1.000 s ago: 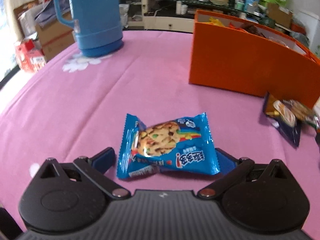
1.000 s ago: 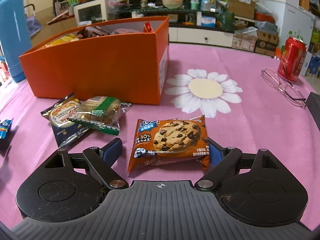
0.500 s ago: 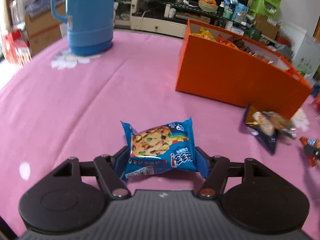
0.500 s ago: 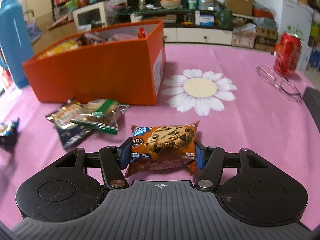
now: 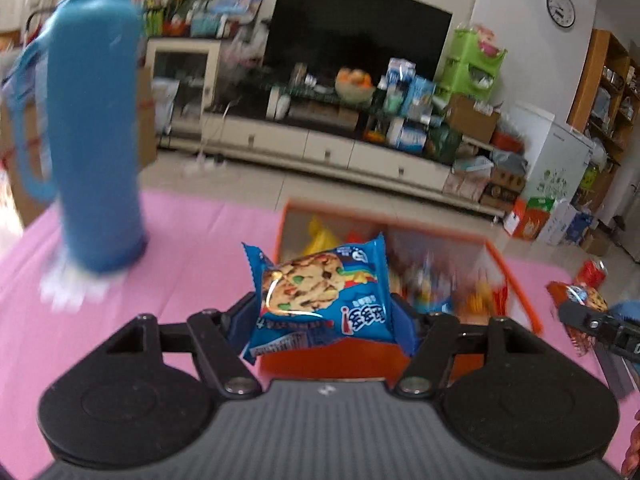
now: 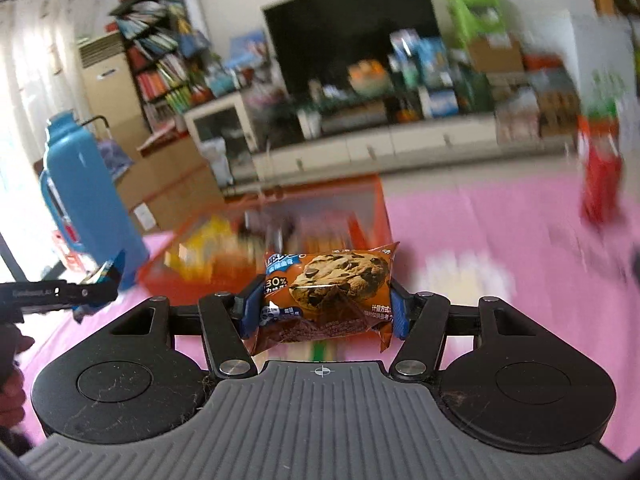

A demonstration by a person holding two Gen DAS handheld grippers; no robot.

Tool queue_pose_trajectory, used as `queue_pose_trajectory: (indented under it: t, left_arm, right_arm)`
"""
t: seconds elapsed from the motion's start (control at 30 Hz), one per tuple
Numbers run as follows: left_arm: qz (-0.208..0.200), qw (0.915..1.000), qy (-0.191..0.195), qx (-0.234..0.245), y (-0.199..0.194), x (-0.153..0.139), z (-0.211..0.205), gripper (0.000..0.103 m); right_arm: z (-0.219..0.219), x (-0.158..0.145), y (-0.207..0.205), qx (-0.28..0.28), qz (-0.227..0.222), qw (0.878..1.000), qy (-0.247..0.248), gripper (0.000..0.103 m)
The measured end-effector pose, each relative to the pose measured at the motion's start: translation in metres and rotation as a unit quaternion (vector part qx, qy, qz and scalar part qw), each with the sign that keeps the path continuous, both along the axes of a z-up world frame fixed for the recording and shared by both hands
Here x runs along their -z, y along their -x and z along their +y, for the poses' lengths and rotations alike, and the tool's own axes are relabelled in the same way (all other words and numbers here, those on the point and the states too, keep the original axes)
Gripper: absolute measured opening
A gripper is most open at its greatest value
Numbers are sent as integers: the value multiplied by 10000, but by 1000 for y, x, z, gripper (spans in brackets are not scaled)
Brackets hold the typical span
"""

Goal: Organize snacks
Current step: 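Carry both cookie packets into the orange box and open both tools, then move the left tool to the Danisa butter cookie packet while the right tool reaches the green-banded biscuit packet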

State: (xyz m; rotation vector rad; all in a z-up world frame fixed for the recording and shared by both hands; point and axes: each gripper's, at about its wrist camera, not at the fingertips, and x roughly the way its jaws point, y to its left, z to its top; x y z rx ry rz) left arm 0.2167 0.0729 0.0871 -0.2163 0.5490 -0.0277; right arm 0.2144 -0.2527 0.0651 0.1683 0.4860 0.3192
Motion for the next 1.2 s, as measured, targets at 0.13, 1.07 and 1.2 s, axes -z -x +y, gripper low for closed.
queue_pose_trajectory:
  t: [0.13,1.07,1.2]
  left_arm:
    - [29,9999,-96,5,-64,7,-15,67]
    - [1028,9941,-356,6,22,84,-40,102]
    - [1183,9923,-10,-359,-5,90,-61,102]
  right_arm:
    - [32,-12,-63,-121,-270,9984,486,50]
    - [-15,68,-9,338,237,9984,375,97]
    - [-50,69,-12,416,730,9952,-499,95]
